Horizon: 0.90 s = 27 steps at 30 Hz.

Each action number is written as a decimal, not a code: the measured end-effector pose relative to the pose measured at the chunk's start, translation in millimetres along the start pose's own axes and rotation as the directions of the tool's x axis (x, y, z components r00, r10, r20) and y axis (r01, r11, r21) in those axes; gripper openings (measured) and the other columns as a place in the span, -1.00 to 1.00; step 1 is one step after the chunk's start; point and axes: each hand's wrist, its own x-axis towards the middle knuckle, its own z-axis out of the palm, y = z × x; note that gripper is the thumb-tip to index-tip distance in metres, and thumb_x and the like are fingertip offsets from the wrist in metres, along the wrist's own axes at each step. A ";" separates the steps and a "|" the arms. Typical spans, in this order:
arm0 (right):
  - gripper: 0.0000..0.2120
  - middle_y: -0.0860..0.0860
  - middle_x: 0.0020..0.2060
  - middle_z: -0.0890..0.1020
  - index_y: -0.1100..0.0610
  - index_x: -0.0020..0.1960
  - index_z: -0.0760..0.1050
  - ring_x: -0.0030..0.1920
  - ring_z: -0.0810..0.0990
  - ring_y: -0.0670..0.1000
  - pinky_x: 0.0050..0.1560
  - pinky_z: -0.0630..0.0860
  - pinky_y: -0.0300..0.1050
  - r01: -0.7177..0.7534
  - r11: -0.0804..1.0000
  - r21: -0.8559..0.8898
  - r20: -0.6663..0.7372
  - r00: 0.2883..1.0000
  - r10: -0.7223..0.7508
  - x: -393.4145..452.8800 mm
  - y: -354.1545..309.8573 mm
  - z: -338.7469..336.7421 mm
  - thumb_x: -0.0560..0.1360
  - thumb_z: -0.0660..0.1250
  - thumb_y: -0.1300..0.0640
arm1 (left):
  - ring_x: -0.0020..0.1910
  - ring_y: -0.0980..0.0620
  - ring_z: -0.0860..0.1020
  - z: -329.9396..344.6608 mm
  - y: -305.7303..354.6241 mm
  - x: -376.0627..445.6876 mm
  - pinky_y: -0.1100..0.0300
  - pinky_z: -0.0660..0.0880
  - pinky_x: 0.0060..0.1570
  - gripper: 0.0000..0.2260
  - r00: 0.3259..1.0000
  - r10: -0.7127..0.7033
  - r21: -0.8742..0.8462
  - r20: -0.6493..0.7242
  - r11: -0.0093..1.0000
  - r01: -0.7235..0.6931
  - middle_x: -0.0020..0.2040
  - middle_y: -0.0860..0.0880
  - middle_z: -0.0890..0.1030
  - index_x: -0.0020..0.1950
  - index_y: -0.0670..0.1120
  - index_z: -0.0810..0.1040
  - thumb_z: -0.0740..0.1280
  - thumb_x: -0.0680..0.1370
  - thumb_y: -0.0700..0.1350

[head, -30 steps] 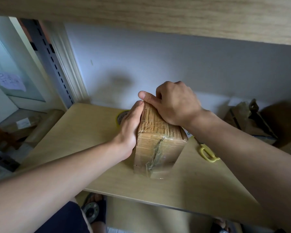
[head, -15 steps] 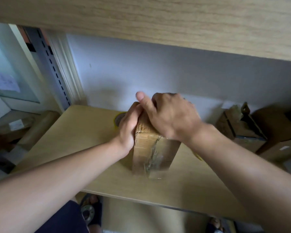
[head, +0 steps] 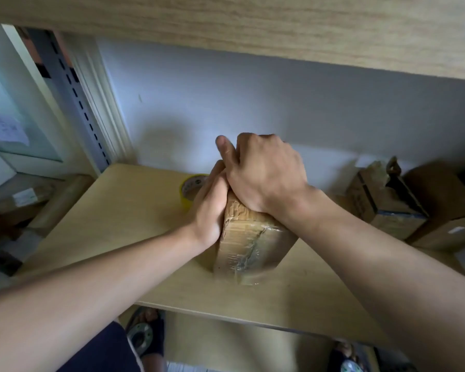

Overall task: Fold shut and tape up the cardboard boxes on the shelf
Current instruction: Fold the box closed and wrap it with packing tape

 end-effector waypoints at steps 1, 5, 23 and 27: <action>-0.50 0.11 -0.20 0.49 0.08 -0.14 0.41 -0.14 0.46 0.25 -0.14 0.28 -0.01 0.001 1.000 -0.006 -0.013 1.000 -0.001 5.0 3.5 1.0 0.69 -0.04 -0.25 | 0.12 0.12 0.40 1.5 -4.3 -0.5 0.10 0.29 0.29 -0.74 0.997 0.049 0.005 0.051 0.999 -0.050 -0.09 0.30 0.51 -0.09 0.49 0.56 0.10 0.61 0.21; -0.49 0.10 -0.24 0.40 0.11 -0.17 0.41 -0.16 0.38 0.22 -0.12 0.29 -0.03 -0.041 0.999 0.018 0.031 0.999 0.041 23.8 14.3 3.0 0.70 -0.01 -0.25 | 0.10 0.06 0.35 4.0 -5.7 2.3 0.08 0.26 0.25 -0.79 0.995 -0.026 -0.117 0.094 0.992 0.037 -0.09 0.27 0.42 -0.07 0.42 0.51 0.10 0.60 0.24; -0.50 -0.01 -0.29 0.69 0.16 -0.15 0.63 -0.13 0.66 0.05 -0.07 0.52 -0.11 -0.199 0.866 0.459 0.157 0.977 0.142 31.1 47.3 6.8 0.66 0.18 -0.19 | -0.31 0.17 0.30 -0.4 6.9 3.5 0.25 0.29 -0.21 -0.77 0.992 0.043 -0.074 0.117 0.997 -0.034 -0.34 0.22 0.33 -0.18 -0.03 0.22 0.10 0.66 -0.03; -0.66 -0.08 -0.16 0.69 0.03 -0.01 0.64 -0.14 0.66 -0.11 -0.12 0.52 -0.24 -0.227 0.743 0.629 0.294 0.955 0.042 -13.9 56.7 -1.7 0.52 0.42 -0.25 | -0.25 0.19 0.40 -3.4 3.0 4.6 0.20 0.34 -0.15 -0.78 0.991 0.044 -0.105 0.128 0.994 -0.031 -0.30 0.24 0.45 -0.13 -0.02 0.32 0.15 0.63 0.08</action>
